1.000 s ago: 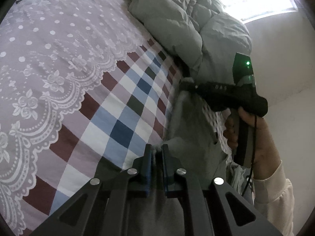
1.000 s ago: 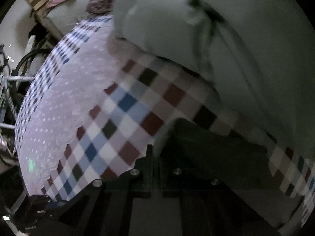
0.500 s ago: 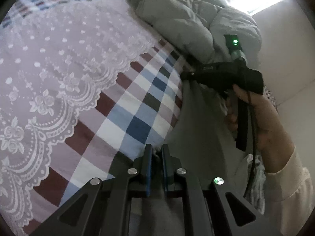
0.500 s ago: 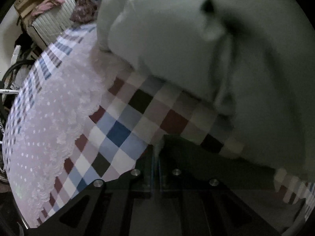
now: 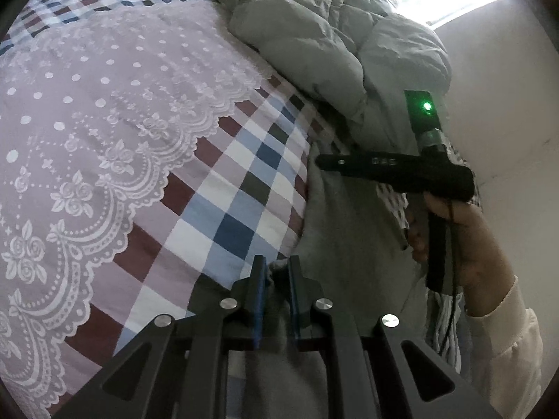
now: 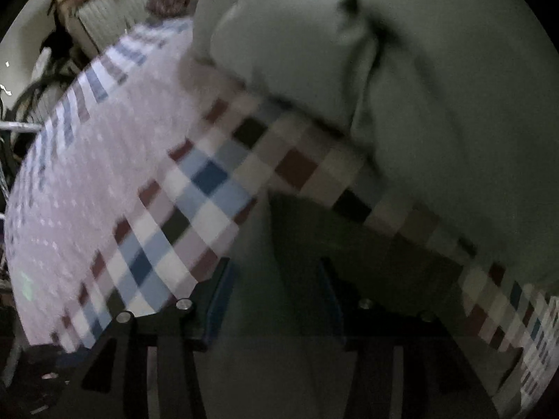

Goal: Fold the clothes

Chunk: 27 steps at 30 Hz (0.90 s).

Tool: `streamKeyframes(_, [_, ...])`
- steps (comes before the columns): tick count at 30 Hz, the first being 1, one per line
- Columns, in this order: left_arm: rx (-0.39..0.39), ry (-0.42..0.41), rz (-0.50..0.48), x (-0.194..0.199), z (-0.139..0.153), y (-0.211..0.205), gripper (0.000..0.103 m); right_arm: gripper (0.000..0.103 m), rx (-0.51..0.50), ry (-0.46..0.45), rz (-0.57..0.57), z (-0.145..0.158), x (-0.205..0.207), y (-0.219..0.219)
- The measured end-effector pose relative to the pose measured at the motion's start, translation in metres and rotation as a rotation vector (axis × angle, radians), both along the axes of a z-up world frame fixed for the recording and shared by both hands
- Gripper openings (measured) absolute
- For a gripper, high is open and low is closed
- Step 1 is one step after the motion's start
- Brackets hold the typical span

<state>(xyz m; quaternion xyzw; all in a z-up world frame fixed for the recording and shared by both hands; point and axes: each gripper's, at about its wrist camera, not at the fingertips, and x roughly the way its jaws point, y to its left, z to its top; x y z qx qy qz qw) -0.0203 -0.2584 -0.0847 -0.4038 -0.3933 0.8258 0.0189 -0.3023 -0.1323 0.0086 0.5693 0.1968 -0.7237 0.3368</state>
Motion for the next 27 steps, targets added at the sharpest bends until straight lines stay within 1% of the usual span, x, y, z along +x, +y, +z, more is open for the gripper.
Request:
streamKeyframes(1, [-0.001,0.005,0.000,0.001,0.001,0.000,0.010,0.044,-0.001,0.002,0.010,-0.002,0.002,-0.002])
streamKeyframes(2, [-0.003,0.009,0.000,0.003,0.002,0.000,0.010,0.025,-0.006,0.009,0.022,-0.001,0.005,-0.004])
streamKeyframes(4, [-0.008,0.020,0.004,0.005,0.004,0.000,0.009,0.001,-0.018,0.018,0.050,0.002,0.009,-0.009])
streamKeyframes(6, [-0.012,0.038,0.018,0.007,0.007,-0.001,0.008,0.001,-0.013,0.038,0.071,0.007,0.012,-0.014])
streamKeyframes(10, [-0.039,0.069,0.057,0.013,0.015,0.000,0.007,0.000,-0.046,0.055,0.081,0.021,0.011,-0.022])
streamKeyframes(13, [-0.063,0.034,0.080,0.014,0.010,0.002,0.007,0.000,-0.055,0.072,0.072,0.025,0.007,-0.027])
streamKeyframes(15, [-0.059,0.001,0.093,0.011,0.002,0.001,0.007,0.000,-0.047,0.081,0.066,0.022,0.006,-0.031])
streamKeyframes(17, [-0.086,-0.027,0.119,0.010,0.000,-0.003,0.007,0.000,-0.025,0.091,0.055,0.008,0.003,-0.041])
streamKeyframes(18, [-0.100,-0.040,0.132,0.010,-0.001,-0.005,0.003,0.000,-0.022,0.090,0.048,0.001,0.004,-0.045])
streamKeyframes(19, [-0.113,-0.054,0.144,0.010,-0.003,-0.007,0.000,0.000,-0.022,0.094,0.040,-0.002,0.004,-0.047])
streamKeyframes(21, [-0.133,-0.066,0.170,0.010,-0.004,-0.015,0.000,0.001,-0.021,0.097,0.029,-0.006,0.004,-0.047])
streamKeyframes(24, [-0.020,-0.045,0.194,0.014,-0.009,-0.032,0.000,0.003,-0.015,0.094,0.023,-0.003,0.003,-0.045])
streamKeyframes(25, [-0.008,-0.031,0.191,0.015,-0.006,-0.033,0.001,0.009,-0.012,0.092,0.022,0.000,0.003,-0.044])
streamKeyframes(26, [0.001,-0.016,0.185,0.016,-0.003,-0.035,0.001,0.025,-0.011,0.097,0.020,0.004,0.003,-0.041])
streamKeyframes(27, [-0.003,0.002,0.158,0.015,0.001,-0.033,0.005,0.034,-0.011,0.109,0.015,0.012,0.004,-0.038])
